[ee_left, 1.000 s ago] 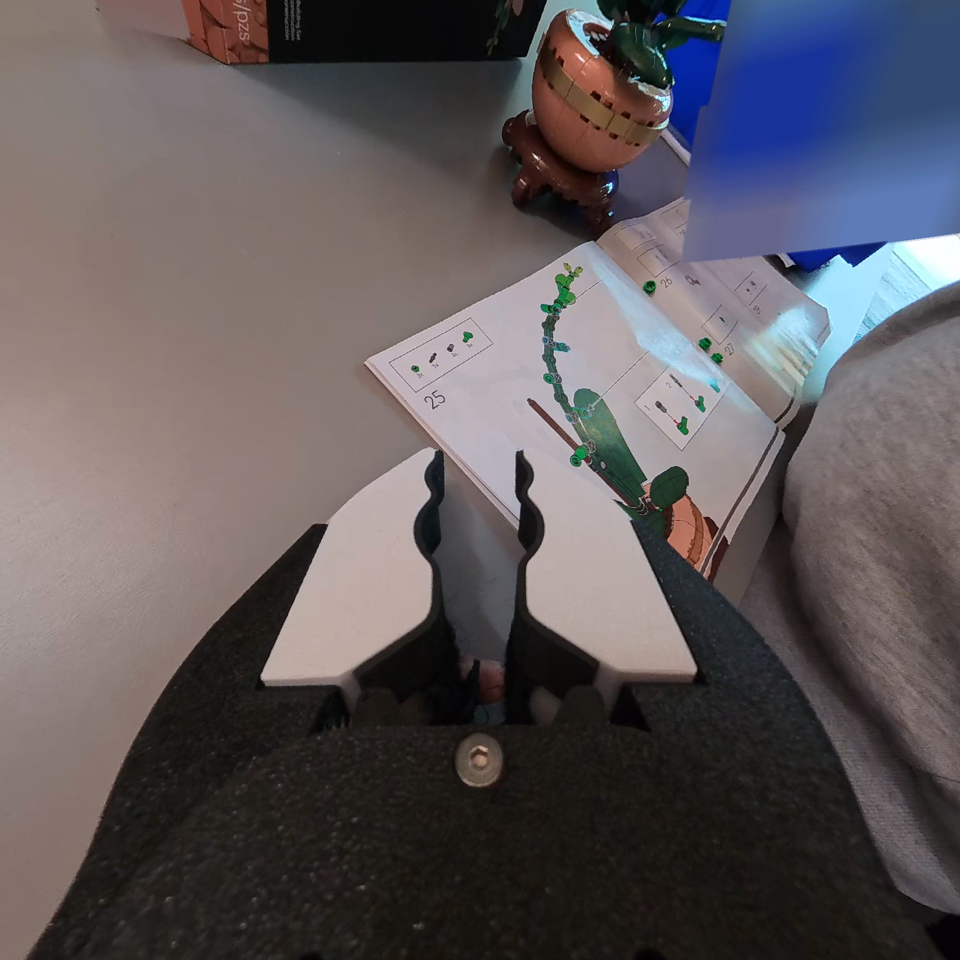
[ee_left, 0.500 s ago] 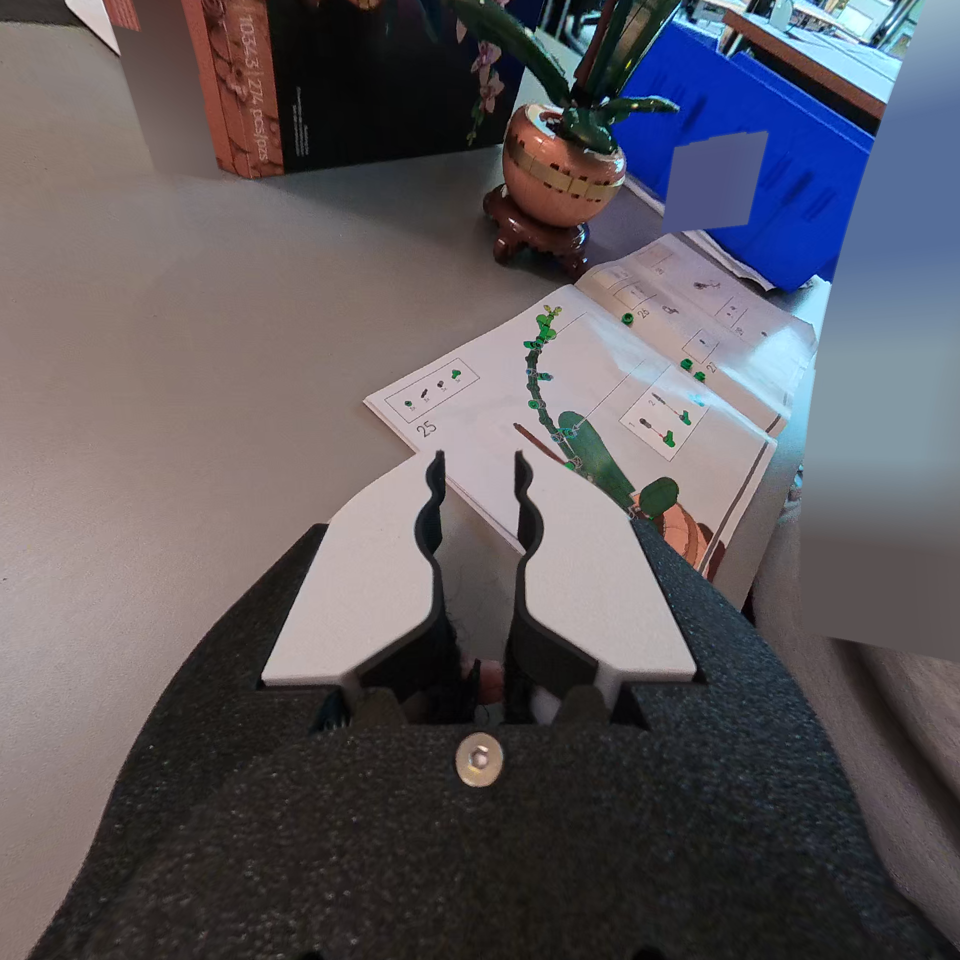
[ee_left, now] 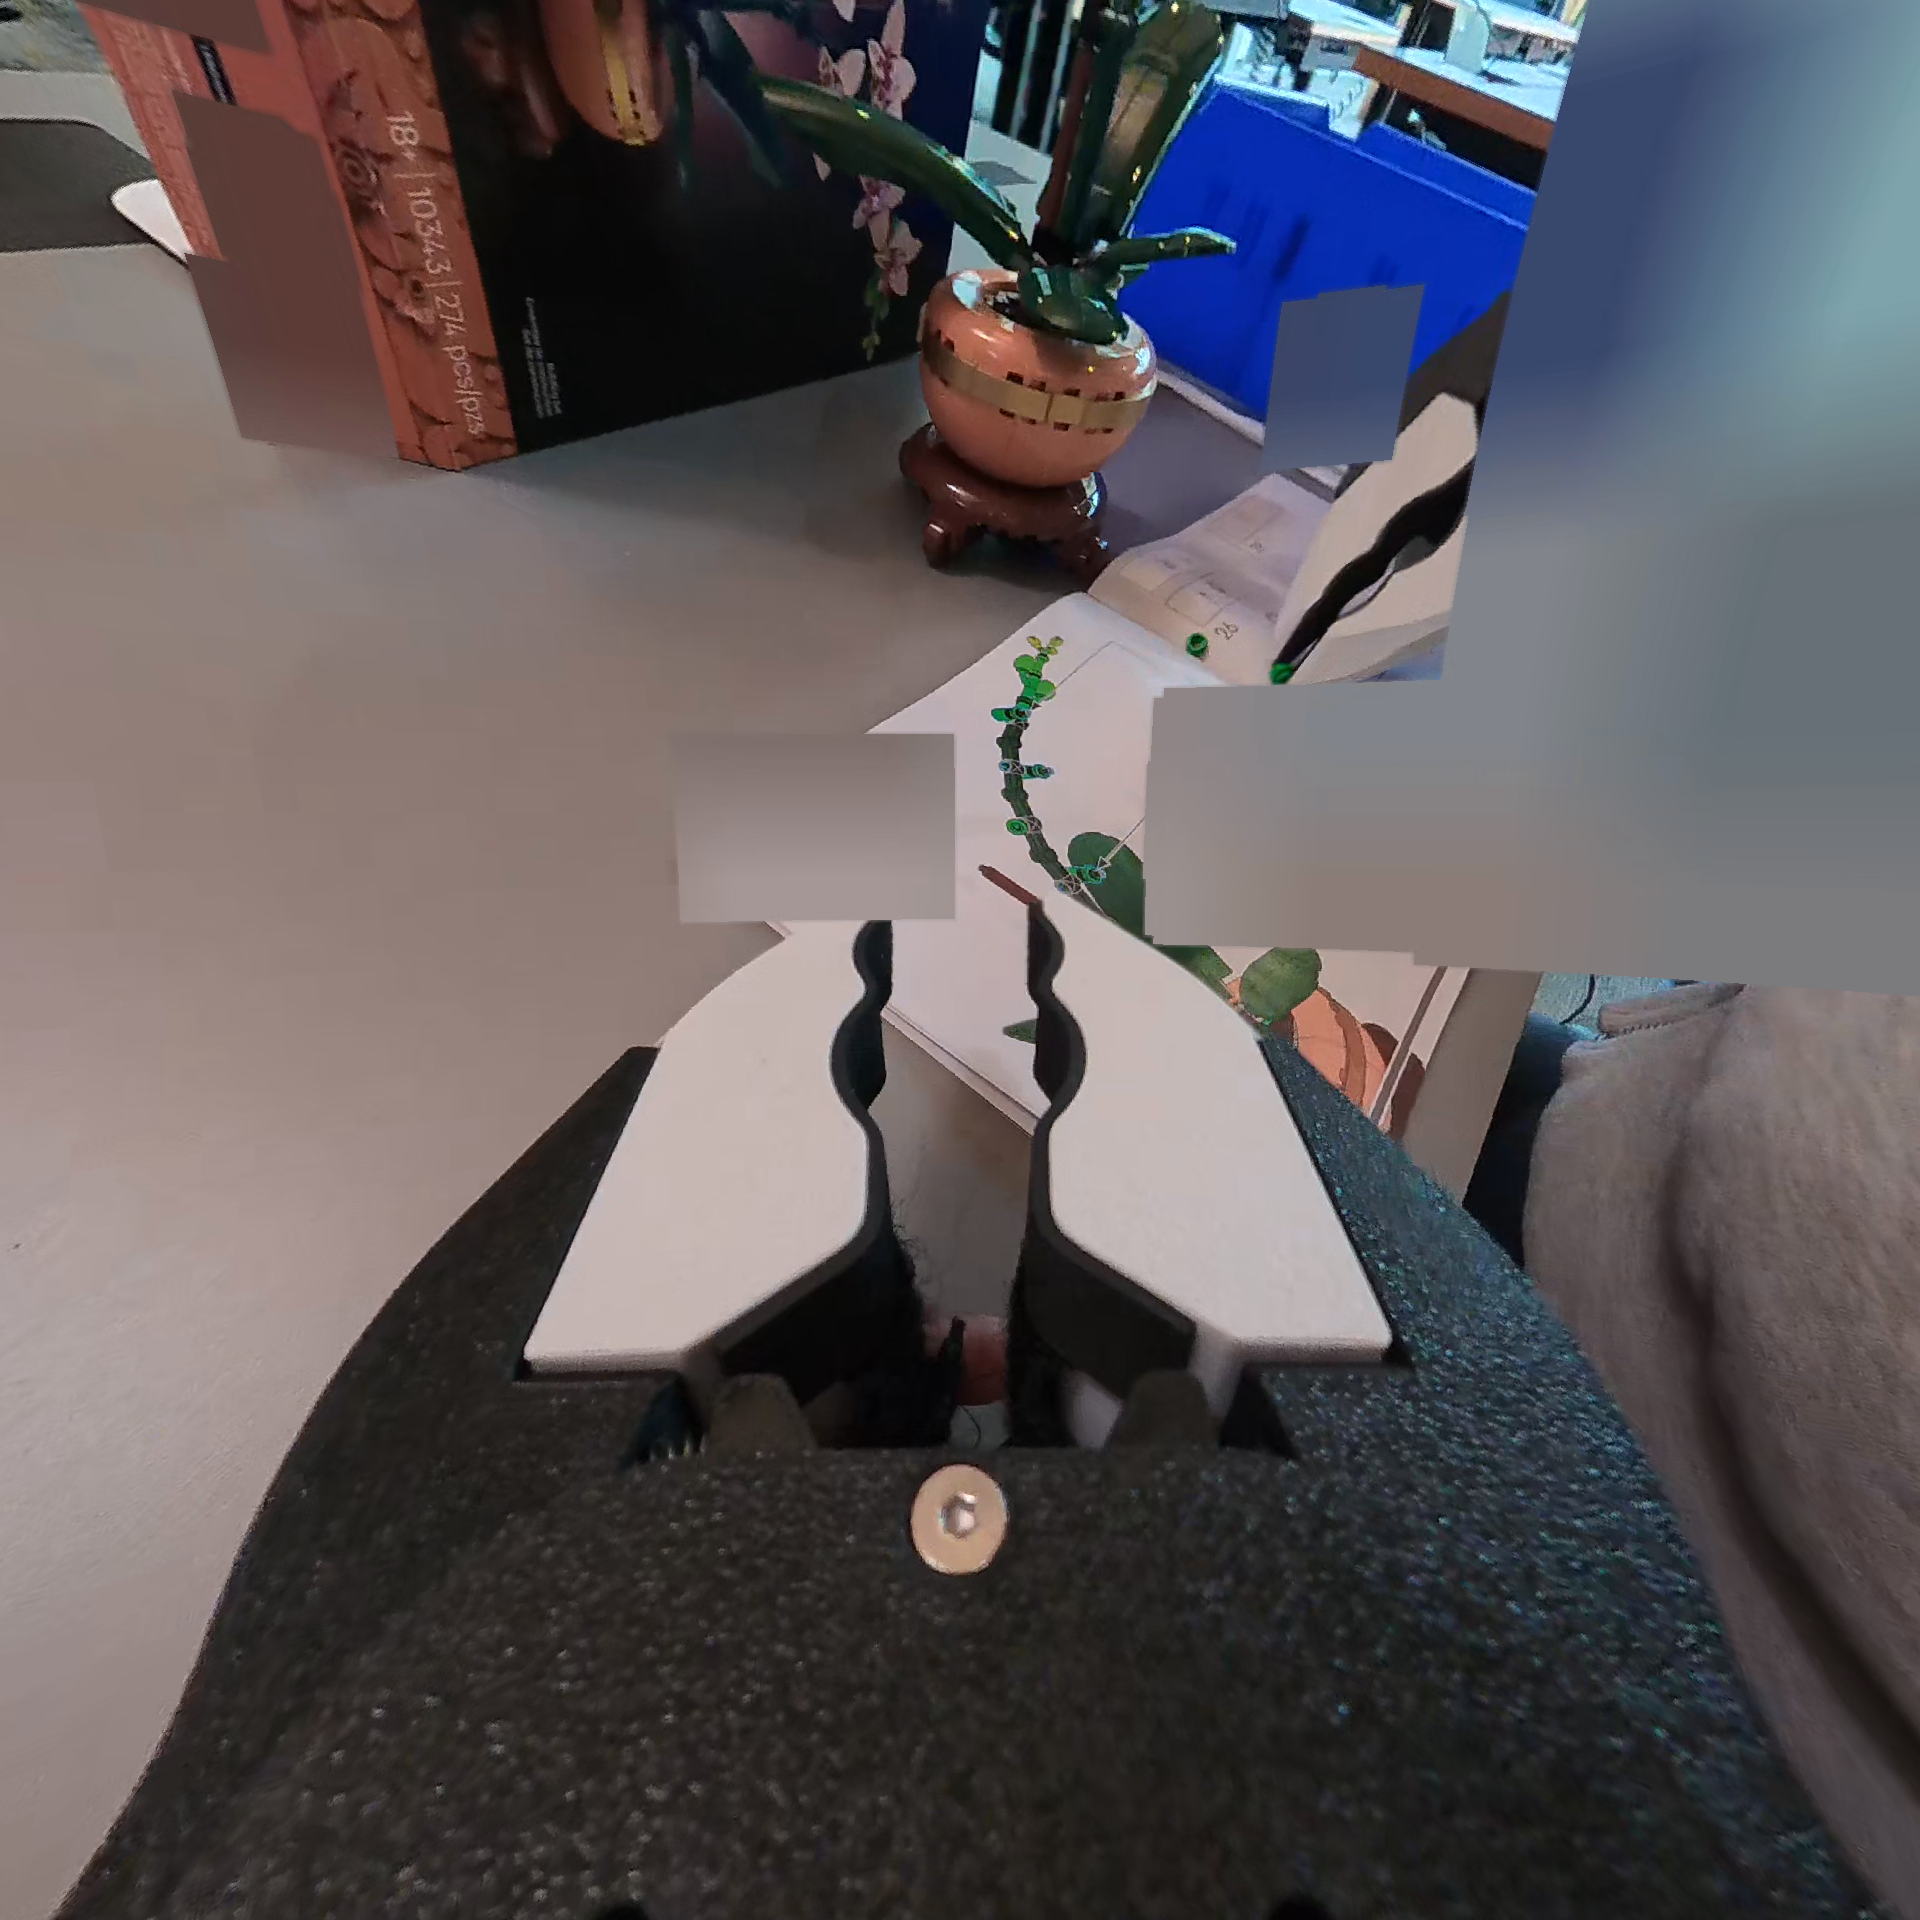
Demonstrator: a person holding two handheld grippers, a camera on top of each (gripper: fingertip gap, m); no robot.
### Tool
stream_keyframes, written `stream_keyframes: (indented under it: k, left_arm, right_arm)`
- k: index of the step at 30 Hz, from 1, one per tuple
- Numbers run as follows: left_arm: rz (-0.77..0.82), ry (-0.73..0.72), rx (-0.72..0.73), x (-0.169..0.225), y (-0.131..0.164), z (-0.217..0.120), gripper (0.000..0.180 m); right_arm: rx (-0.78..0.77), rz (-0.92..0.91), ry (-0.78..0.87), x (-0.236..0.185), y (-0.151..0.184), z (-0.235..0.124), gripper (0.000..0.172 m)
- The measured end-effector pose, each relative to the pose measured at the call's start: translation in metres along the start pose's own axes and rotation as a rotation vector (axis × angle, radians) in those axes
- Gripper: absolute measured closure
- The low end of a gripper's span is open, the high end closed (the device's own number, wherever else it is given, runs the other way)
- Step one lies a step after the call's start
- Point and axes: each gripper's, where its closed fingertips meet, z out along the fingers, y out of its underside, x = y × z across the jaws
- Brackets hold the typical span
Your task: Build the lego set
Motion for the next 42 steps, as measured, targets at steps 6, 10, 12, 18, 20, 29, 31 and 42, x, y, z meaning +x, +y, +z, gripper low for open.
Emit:
stream_keyframes:
  k: [6, 10, 12, 18, 20, 29, 31, 42]
  left_arm:
    - [0.003, 0.01, -0.005, 0.002, 0.001, 0.0, 0.156]
    - [-0.011, 0.011, 0.0, 0.001, 0.0, 0.0, 0.156]
    - [-0.016, 0.013, 0.004, 0.0, 0.0, 0.0, 0.155]
    - [-0.001, -0.046, 0.054, -0.004, -0.011, -0.003, 0.145]
    - [-0.018, -0.068, 0.069, -0.003, -0.023, -0.004, 0.129]
    - [-0.029, -0.171, 0.362, 0.009, -0.103, 0.013, 0.087]
    - [0.014, -0.187, 0.433, 0.012, -0.114, 0.017, 0.08]
    - [0.18, -0.32, 0.537, 0.03, -0.133, 0.032, 0.071]
  right_arm:
    - [-0.044, -0.001, 0.022, 0.004, 0.007, 0.003, 0.164]
    - [-0.022, 0.017, 0.031, 0.007, 0.006, -0.002, 0.155]
    - [-0.001, 0.006, 0.052, 0.011, 0.003, -0.007, 0.146]
    - [0.049, -0.056, 0.349, 0.04, -0.016, -0.037, 0.082]
    - [0.079, -0.034, 0.393, 0.044, -0.019, -0.042, 0.071]
    - [0.66, 0.191, 0.116, 0.019, -0.066, -0.079, 0.101]
    - [0.771, 0.235, 0.051, 0.017, -0.07, -0.097, 0.122]
    - [0.688, 0.231, 0.567, 0.053, -0.038, -0.185, 0.047]
